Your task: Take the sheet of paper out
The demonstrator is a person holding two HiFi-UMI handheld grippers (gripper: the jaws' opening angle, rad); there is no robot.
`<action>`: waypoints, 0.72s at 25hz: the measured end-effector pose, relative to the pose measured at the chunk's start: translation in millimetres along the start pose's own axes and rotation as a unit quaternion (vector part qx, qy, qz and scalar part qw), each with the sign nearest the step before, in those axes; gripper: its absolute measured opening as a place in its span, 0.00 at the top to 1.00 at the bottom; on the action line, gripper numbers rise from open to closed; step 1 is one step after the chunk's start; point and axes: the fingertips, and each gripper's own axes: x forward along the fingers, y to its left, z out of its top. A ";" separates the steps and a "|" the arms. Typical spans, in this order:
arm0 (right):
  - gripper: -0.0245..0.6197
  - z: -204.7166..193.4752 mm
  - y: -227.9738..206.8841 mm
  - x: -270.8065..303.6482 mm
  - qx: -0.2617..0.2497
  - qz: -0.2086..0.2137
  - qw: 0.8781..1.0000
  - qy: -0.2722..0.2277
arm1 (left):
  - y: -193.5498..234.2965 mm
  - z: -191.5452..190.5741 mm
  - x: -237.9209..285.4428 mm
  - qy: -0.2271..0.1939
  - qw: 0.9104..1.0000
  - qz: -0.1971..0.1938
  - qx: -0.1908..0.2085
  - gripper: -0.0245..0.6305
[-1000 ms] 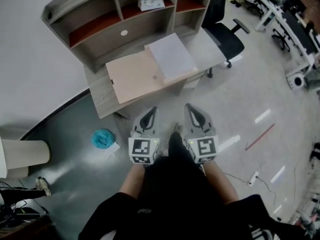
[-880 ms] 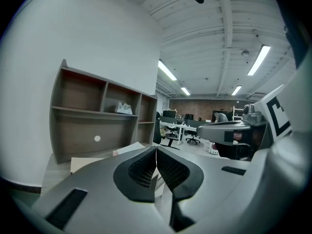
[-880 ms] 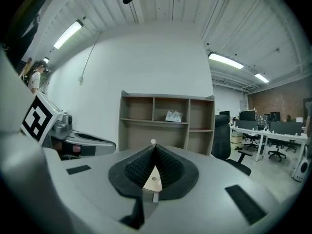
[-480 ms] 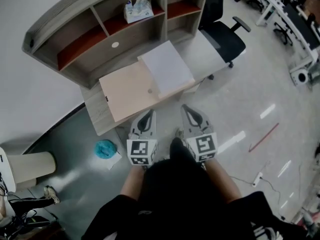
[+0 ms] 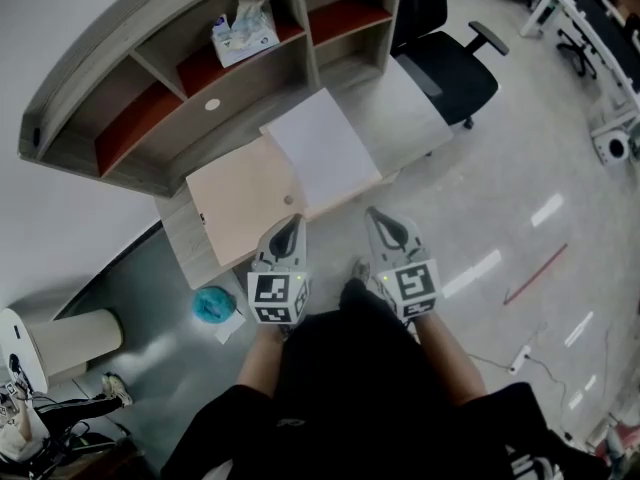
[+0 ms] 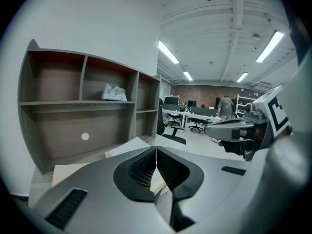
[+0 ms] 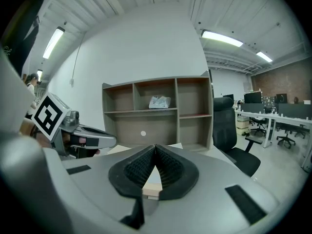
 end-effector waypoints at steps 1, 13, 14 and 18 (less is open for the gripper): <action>0.94 -0.4 -6.7 3.6 0.001 0.002 1.000 0.000 | -0.7 0.7 7.1 0.003 1.000 0.000 0.000 0.89; 0.94 -9.0 -64.1 30.1 0.006 0.024 1.000 0.017 | -1.4 2.9 56.8 0.027 0.999 0.023 -0.013 0.89; 0.94 -10.9 -66.9 32.7 0.008 0.025 0.999 0.020 | -0.4 2.8 59.8 0.029 0.999 0.024 -0.015 0.89; 0.94 -17.3 -75.5 40.7 0.013 0.025 0.999 0.029 | 2.4 0.0 72.1 0.037 0.999 0.022 -0.023 0.89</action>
